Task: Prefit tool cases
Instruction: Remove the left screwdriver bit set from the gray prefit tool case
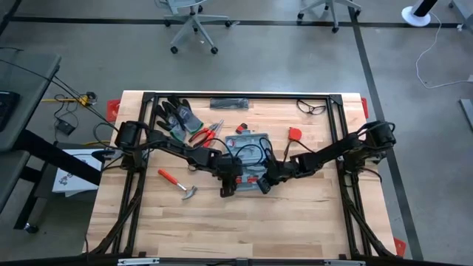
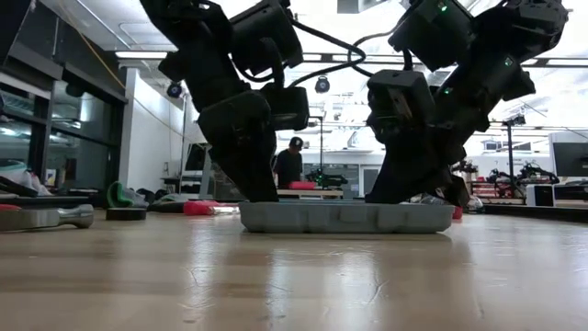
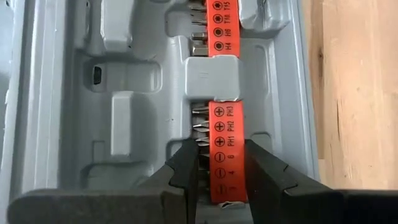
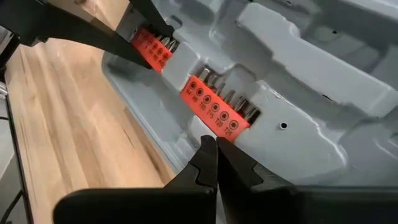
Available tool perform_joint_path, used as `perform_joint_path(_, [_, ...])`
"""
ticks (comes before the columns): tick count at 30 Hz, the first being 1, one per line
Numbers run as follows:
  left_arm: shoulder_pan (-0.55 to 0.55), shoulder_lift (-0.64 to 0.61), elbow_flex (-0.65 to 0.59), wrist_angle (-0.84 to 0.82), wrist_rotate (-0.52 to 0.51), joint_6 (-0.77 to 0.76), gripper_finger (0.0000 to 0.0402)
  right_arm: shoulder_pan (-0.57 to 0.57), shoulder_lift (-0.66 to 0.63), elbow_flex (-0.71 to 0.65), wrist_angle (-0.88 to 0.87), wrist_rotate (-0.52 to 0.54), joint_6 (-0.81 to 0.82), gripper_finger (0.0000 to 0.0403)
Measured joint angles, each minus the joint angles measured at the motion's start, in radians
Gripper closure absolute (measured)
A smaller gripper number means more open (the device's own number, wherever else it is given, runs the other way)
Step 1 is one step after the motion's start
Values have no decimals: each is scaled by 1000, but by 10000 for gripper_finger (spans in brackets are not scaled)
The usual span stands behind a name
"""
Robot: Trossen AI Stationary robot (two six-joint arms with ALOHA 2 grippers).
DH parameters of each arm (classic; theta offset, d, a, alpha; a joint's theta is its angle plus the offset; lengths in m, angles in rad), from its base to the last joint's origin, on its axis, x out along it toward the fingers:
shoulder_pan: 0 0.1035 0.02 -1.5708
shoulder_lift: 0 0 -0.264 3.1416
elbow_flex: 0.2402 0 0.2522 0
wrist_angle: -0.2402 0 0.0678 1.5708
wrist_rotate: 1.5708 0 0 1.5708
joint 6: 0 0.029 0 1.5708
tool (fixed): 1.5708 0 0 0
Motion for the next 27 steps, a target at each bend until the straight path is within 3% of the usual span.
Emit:
perform_joint_path(11, [11, -25, 107, -147, -21, 69, 319, -2, 1, 0, -4, 0, -5, 403])
perform_joint_path(27, [21, -53, 115, -144, 0, 64, 319, -2, 2, -2, -26, 5, -12, 403])
